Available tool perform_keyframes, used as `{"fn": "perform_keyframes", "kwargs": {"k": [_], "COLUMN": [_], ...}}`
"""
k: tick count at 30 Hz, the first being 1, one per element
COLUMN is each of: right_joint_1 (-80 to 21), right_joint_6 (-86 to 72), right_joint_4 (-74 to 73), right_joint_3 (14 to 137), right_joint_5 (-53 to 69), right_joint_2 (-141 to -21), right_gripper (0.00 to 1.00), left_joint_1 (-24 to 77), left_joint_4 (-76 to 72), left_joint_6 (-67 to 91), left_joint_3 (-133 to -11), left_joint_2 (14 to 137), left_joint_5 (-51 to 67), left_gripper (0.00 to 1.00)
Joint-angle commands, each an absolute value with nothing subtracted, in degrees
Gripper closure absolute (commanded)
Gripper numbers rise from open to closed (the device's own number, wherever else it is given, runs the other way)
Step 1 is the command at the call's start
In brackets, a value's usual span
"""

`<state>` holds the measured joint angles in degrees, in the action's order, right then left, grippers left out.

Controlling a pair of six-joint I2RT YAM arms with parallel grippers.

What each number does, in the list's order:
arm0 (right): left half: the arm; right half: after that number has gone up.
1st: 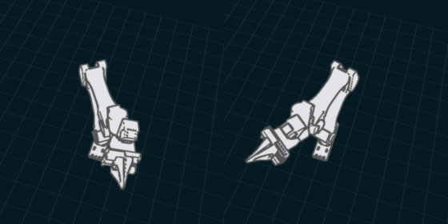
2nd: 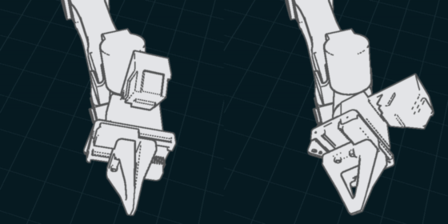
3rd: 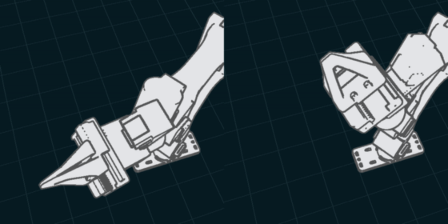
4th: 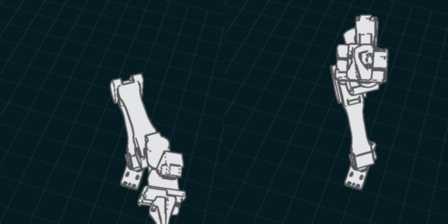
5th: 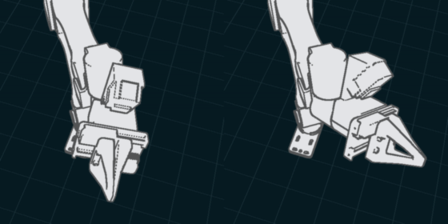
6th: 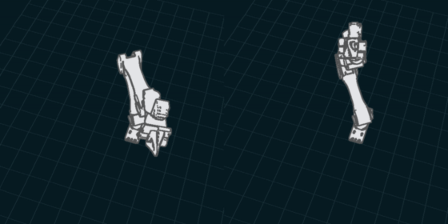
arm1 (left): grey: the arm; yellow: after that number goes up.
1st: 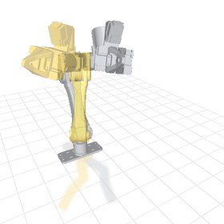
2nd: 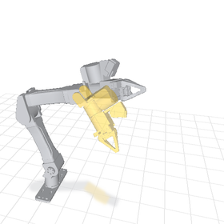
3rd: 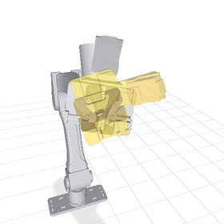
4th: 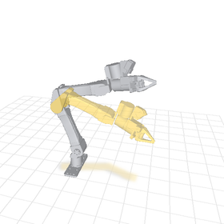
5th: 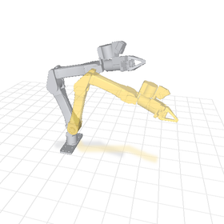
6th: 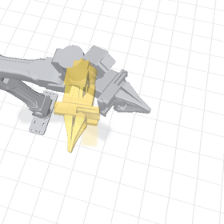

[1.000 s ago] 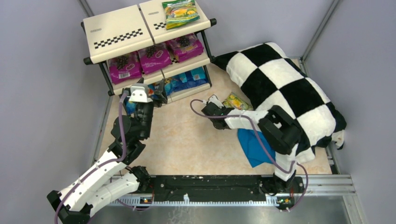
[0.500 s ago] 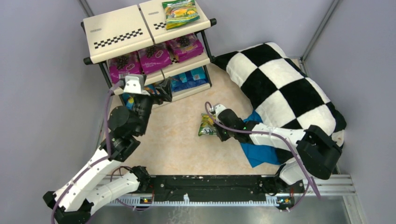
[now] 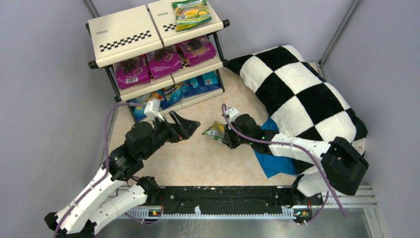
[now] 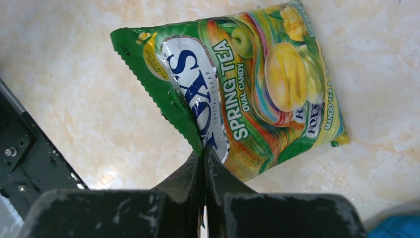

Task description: Place and organize the candy bags onto the shelf

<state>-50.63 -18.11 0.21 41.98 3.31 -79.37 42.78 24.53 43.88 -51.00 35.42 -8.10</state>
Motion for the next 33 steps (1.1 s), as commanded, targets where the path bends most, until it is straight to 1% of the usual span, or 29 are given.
{"fn": "perform_keyframes", "kwargs": {"k": [1, 4, 6, 7, 9, 11, 14, 17, 18, 19, 22, 27, 31, 33], "right_joint_1": [-51.07, -51.07, -51.14, -51.07, -51.07, -51.07, -51.06, -51.06, -51.09, -51.02, -51.1, -51.08, -51.04, -51.04], "right_joint_6": [-19.25, -19.69, -19.57, -19.3, -18.49, -17.72, -16.55, -15.55, -15.09, -14.82, -14.2, -13.31, -12.84, -12.75], "right_joint_4": [6.5, 8.28, 9.08, 9.35, 9.4, 9.68, 10.59, 10.35, 9.89, 9.7, 10.24, 10.76, 10.53, 10.83], "right_joint_3": [42.78, 42.09, 41.49, 41.3, 40.99, 40.31, 38.77, 37.89, 37.84, 37.57, 36.28, 35.61, 36.21, 36.02], "right_joint_5": [7.45, 9.18, 10.0, 10.36, 10.86, 10.63, 11.07, 11.46, 11.22, 10.74, 9.56, 9.01, 9.33, 9.52], "right_joint_2": [-78.39, -78.37, -78.16, -78.07, -77.47, -76.74, -75.82, -75.02, -74.66, -74.0, -71.86, -71.81, -73.45, -73.47], "right_gripper": [1.0, 1.0, 1.0, 1.0, 1.0, 1.0, 1.0, 1.0, 1.0, 1.0, 1.0, 1.0, 1.0, 1.0], "left_joint_1": [42.98, 42.98, 42.98, 42.98, 42.98, 43.02, 44.7, 48.45, 49.94, 52.03, 54.17, 54.23, 54.23, 54.23], "left_joint_4": [24.98, 21.49, 17.64, 13.48, 0.36, -4.83, -4.86, -5.47, -5.28, -5.38, -6.78, -4.72, -7.31, -8.82], "left_joint_6": [62.83, 71.59, 81.0, 85.55, 92.26, 97.31, 95.77, 95.02, 96.82, 99.14, 105.68, 113.55, 116.29, 117.33], "left_joint_3": [-44.37, -38.17, -32.41, -29.07, -22.42, -19.31, -23.17, -26.94, -27.16, -26.9, -25.11, -24.89, -24.88, -24.39], "left_joint_2": [32.75, 31.62, 31.35, 31.46, 33.35, 38.77, 49.75, 57.64, 58.83, 59.7, 61.64, 65.95, 69.01, 69.57], "left_joint_5": [-0.83, -0.54, 1.18, 2.91, 6.25, 8.75, 9.6, 4.49, 1.46, -4.24, -11.44, -14.71, -15.91, -16.23], "left_gripper": [0.01, 0.01, 0.01, 0.01, 0.01, 0.01, 0.01, 0.01, 0.01, 0.01, 0.01, 0.07, 0.17, 0.17]}}
